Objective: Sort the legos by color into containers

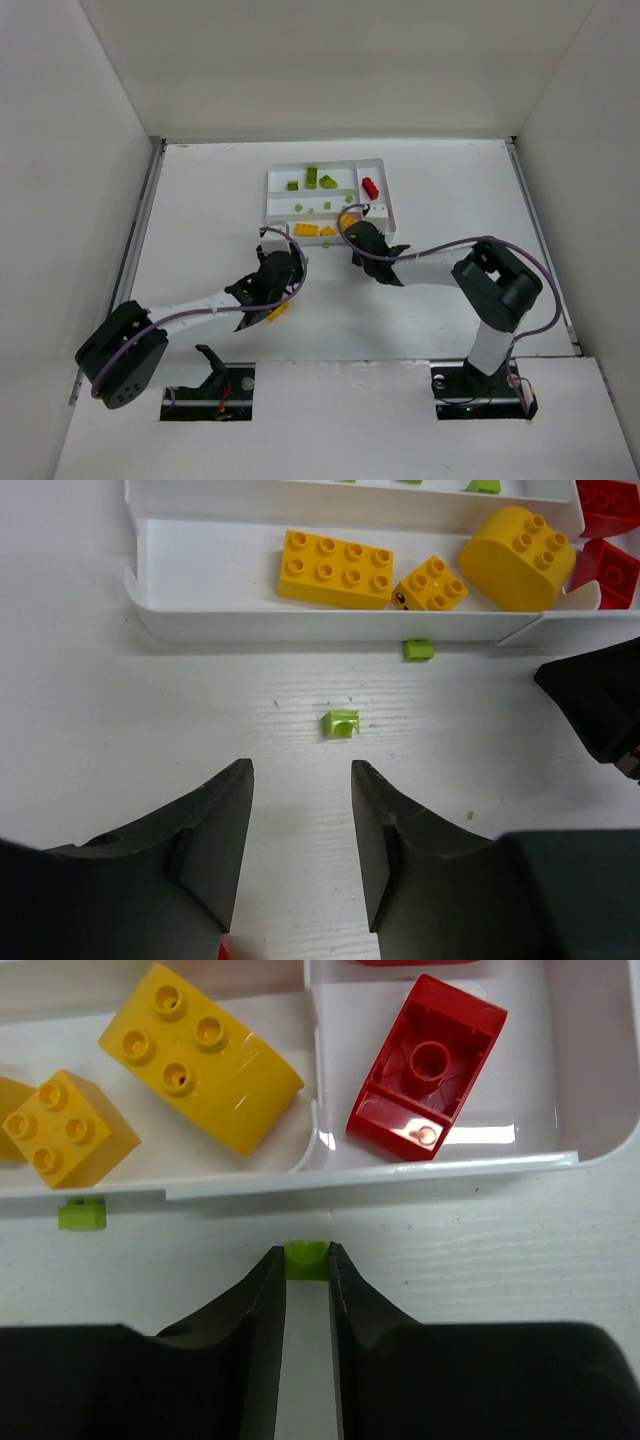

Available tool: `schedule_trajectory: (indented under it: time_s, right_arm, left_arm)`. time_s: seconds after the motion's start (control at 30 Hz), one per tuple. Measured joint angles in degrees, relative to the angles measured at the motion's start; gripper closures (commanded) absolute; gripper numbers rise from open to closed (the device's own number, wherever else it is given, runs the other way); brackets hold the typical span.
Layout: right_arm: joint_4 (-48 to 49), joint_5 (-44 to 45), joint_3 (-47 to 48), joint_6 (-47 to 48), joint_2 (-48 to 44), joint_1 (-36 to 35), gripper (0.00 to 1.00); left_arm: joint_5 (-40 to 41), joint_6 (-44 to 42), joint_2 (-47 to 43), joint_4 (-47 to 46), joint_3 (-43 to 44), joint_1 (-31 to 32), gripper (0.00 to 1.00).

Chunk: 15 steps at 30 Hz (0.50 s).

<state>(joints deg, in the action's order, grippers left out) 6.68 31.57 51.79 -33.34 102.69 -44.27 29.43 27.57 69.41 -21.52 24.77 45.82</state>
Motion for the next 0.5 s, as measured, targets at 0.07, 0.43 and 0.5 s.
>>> schedule_trajectory:
  time_s: [0.07, 0.43, 0.5]
  right_arm:
    - [-1.5, 0.0, 0.0, 0.0, -1.2, -0.7, 0.78]
    - [-3.0, -4.5, 19.3, 3.0, 1.3, -0.3, 0.76]
    - [-2.4, -5.0, 25.2, 3.8, 5.9, 0.9, 0.76]
  left_arm:
    - [0.0, -0.1, 0.9, 0.0, 0.0, 0.5, 0.55]
    - [0.2, -0.4, 1.6, -4.2, -2.5, 1.4, 0.54]
    - [0.2, -0.4, 1.1, -4.3, -3.4, 1.4, 0.54]
